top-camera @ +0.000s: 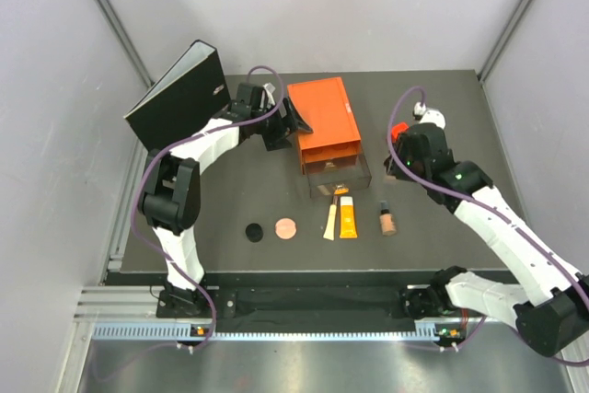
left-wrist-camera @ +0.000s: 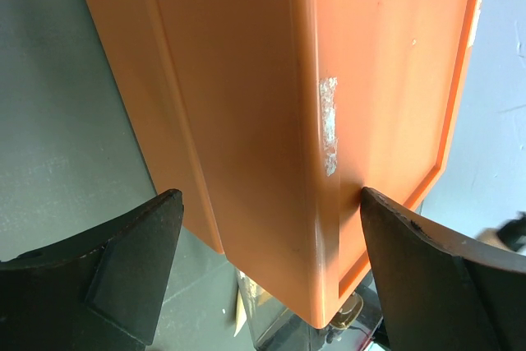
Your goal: Organize the makeup
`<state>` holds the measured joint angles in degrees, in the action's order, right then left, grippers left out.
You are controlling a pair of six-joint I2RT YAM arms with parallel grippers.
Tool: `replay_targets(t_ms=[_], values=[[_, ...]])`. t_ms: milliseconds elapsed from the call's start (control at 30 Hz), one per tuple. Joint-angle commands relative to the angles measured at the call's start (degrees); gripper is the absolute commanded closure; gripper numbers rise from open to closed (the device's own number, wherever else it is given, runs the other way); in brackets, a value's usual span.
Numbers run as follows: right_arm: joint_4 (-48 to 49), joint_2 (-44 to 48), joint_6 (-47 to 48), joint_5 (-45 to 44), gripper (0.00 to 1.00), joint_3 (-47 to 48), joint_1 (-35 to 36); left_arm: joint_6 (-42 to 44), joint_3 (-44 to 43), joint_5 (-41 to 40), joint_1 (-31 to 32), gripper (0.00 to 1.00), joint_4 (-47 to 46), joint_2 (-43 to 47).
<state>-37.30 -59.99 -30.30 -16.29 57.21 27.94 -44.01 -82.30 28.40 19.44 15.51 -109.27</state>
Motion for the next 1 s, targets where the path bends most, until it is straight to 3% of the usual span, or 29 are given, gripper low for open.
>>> replay_targets(t_ms=[0,967], values=[[3.2,-2.5,1.7,1.4,1.0,6.6,0.1,2.2,0.5,-2.9,0.0,0.08,4.1,-1.2],[15.4,-24.7,-0.3,8.1,0.96,16.7,13.8,2.6,2.7,-2.9,0.0,0.08,4.4,-0.2]])
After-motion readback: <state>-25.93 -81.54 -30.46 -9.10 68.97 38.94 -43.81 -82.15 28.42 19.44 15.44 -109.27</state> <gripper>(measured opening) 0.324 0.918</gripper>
